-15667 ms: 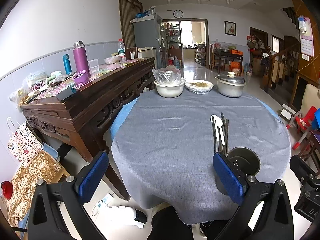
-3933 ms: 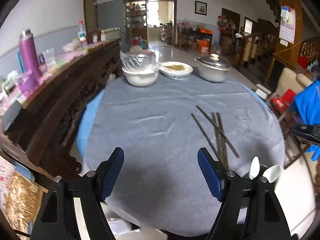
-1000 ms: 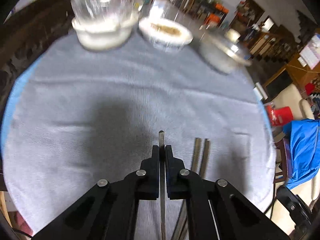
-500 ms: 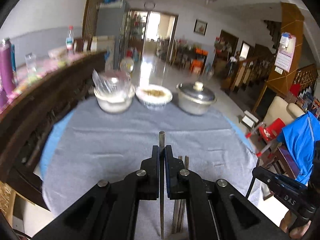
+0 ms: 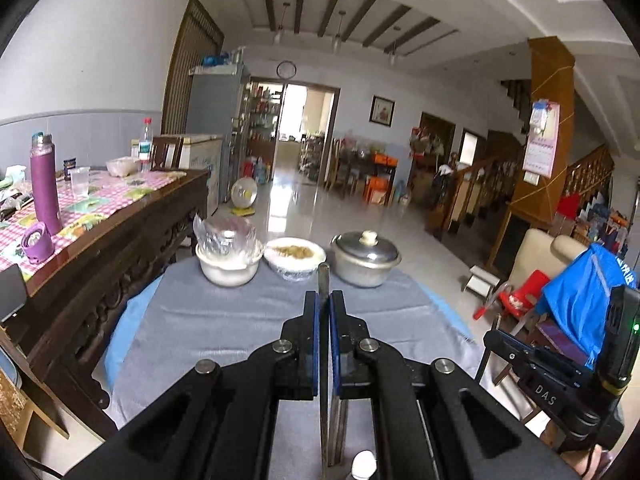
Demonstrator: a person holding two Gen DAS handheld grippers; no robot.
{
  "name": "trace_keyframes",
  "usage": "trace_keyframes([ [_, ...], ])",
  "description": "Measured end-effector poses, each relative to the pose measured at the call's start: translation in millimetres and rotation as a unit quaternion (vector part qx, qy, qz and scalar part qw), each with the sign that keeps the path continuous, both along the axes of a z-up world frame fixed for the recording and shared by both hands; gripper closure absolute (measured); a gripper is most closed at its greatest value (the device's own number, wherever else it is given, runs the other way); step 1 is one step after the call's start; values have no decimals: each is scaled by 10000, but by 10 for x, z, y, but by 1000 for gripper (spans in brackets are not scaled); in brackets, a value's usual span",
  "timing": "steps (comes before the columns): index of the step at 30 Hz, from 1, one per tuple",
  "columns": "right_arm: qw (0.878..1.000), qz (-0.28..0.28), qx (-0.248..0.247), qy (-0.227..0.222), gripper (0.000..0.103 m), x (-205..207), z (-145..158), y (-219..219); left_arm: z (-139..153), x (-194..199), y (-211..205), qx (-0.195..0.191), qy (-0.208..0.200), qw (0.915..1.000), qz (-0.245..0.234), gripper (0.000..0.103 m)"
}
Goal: Organize utensils
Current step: 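Lift the chopsticks off the cloth with both tools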
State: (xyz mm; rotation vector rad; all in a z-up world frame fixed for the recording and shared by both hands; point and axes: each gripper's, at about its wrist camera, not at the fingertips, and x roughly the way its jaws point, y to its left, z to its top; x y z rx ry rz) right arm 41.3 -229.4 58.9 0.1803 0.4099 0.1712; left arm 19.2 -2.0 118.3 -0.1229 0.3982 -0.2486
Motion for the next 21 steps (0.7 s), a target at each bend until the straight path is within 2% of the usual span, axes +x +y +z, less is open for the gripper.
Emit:
trace_keyframes([
  [6,9983,-67,-39,-582,96,-289,275,24,255,-245,-37,-119,-369,9991,-167,98],
  [12,9949,-15,51,-1011,96,-472,470,63,351,-372,-106,-169,-542,9979,-308,98],
  [16,9937,67,128,-1109,96,-504,507,104,330,-382,-138,-184,-540,9978,-351,98],
  [21,9947,209,76,-1000,96,-480,449,199,244,-367,-215,-166,-375,9983,-413,98],
])
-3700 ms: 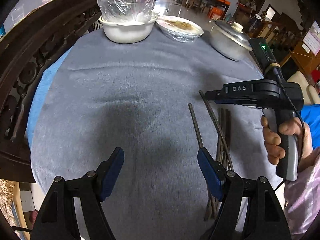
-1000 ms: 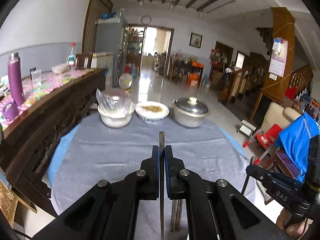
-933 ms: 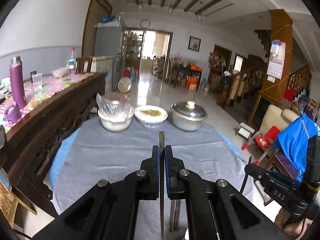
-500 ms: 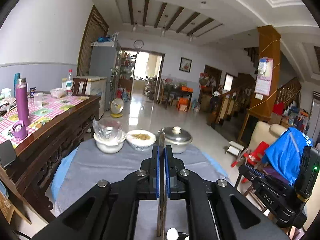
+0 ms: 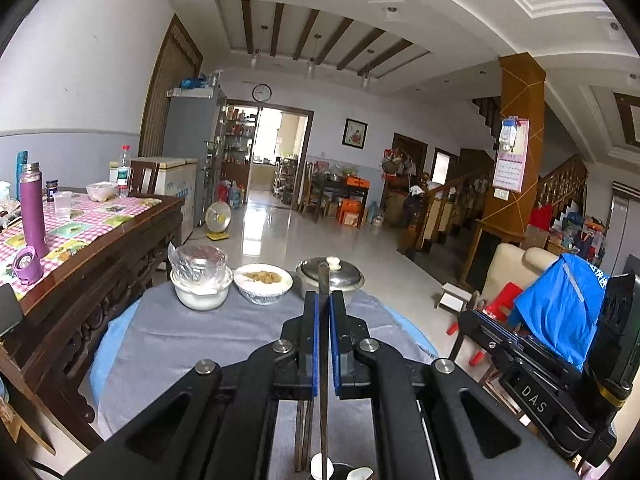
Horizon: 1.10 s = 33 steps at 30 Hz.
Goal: Organize utensils
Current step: 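Lift the chopsticks off the cloth with both tools, then lower the left tool's chopstick into the grey cup and open the left tool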
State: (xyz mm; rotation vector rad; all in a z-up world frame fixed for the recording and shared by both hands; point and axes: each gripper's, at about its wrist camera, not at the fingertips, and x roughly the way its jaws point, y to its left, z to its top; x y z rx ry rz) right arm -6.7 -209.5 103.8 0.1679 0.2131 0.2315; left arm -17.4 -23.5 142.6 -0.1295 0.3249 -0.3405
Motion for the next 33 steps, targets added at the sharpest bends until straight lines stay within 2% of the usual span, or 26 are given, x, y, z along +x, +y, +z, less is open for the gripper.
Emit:
trace_keyframes([
  [15,9977,272,-184,592,96,83,-406,137,-434,131,-120,182,621,9979,-99,98],
  [33,9951,371,-224,893,96,62,-571,130,-751,152,-35,256,1090,9936,-139,98],
])
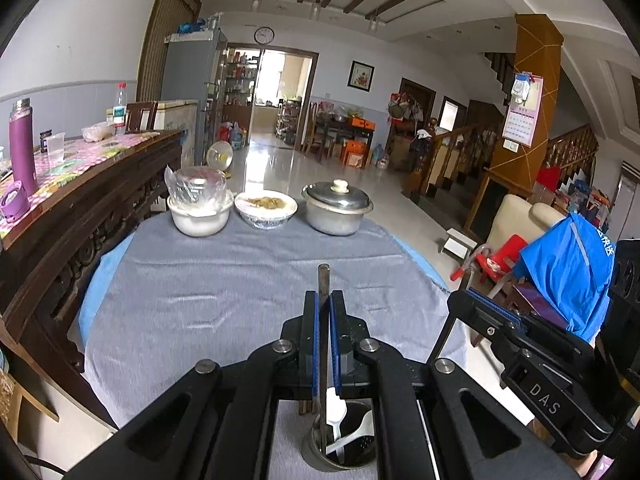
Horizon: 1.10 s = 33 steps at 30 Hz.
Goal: Organize utensils
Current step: 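Lower the left tool's chopstick into the grey cup and open the left tool, then carry the remaining chopsticks away from the cup with the right tool and lay them on the cloth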
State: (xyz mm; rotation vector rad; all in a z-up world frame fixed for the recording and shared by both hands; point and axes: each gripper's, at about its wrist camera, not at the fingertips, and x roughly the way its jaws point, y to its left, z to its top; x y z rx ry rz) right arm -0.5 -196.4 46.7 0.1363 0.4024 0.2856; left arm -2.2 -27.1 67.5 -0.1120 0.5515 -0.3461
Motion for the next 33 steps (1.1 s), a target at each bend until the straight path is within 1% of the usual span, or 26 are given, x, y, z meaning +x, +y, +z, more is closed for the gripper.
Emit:
trace_keyframes([
  [9,9998,98,141,81,95,-9,-28,-24,-19,-14,24,-22,5,10000,-88,98],
  [14,9994,98,300,116,95,-13,-38,-76,-24,-5,40,-50,7,9999,-88,97],
  [15,9992,78,368,124,95,-9,-41,-112,-25,-6,47,-56,1,10000,-80,95],
  [17,9990,-9,425,125,95,-8,-43,-158,-29,-5,74,-44,-13,10000,-20,87],
  [18,9989,-76,438,127,95,-7,-48,-186,-37,-5,91,-38,-24,10000,23,77],
  [19,9987,-141,468,139,95,1,-53,-217,-37,-6,110,-38,-44,10000,73,69],
  [22,9974,-247,638,216,95,33,-72,-320,-41,-2,186,-30,-81,9997,229,59],
  [25,9955,-410,781,345,95,72,-116,-436,-47,16,265,-58,-88,9993,352,52],
  [27,9936,-510,910,442,95,104,-153,-519,-59,44,329,-80,-69,9989,456,49],
  [33,9891,-661,1133,668,95,164,-258,-688,-132,140,513,-196,88,9972,719,45],
])
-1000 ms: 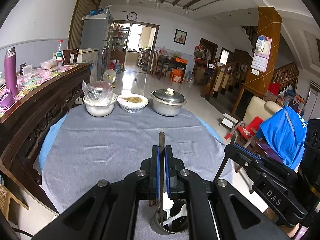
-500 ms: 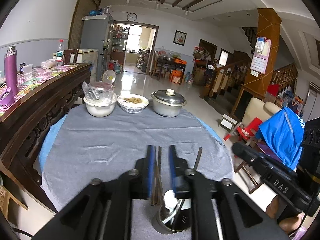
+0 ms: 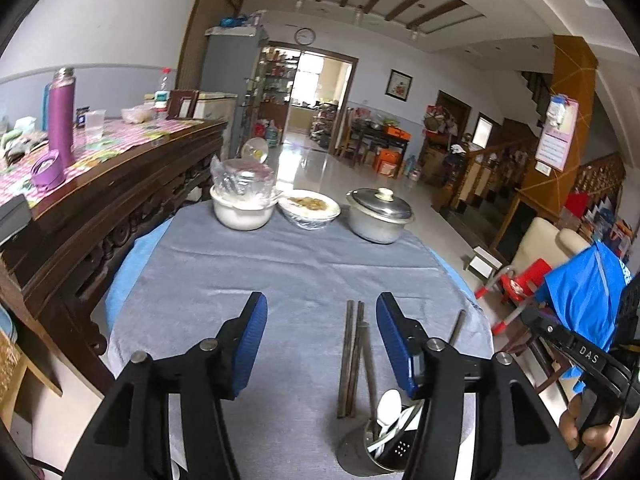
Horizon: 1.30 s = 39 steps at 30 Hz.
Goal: Organize utensils
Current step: 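Carry the remaining chopsticks away from the cup with the right tool and lay them on the cloth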
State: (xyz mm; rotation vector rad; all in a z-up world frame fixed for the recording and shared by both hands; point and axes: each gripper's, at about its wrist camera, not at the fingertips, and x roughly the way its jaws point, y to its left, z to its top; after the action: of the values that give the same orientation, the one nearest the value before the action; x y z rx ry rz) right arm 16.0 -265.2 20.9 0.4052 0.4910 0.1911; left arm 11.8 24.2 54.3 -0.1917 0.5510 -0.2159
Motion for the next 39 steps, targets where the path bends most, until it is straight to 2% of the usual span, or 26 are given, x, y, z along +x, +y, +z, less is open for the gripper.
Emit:
trace_keyframes([
  [6,9994,-76,165,289,95,68,-139,-104,-97,88,149,0,154,9996,227,40],
  [22,9916,-7,685,1101,93,413,-532,-247,-474,377,548,-130,729,9946,723,39],
  [28,9847,287,629,1601,93,819,-702,-200,-686,528,545,-108,999,9930,620,39],
  [33,9722,545,626,2190,93,1319,-976,-121,-902,690,566,-102,1271,9903,556,39],
  [39,9606,796,679,2576,93,1893,-1293,71,-1178,886,645,-124,1613,9850,602,39],
])
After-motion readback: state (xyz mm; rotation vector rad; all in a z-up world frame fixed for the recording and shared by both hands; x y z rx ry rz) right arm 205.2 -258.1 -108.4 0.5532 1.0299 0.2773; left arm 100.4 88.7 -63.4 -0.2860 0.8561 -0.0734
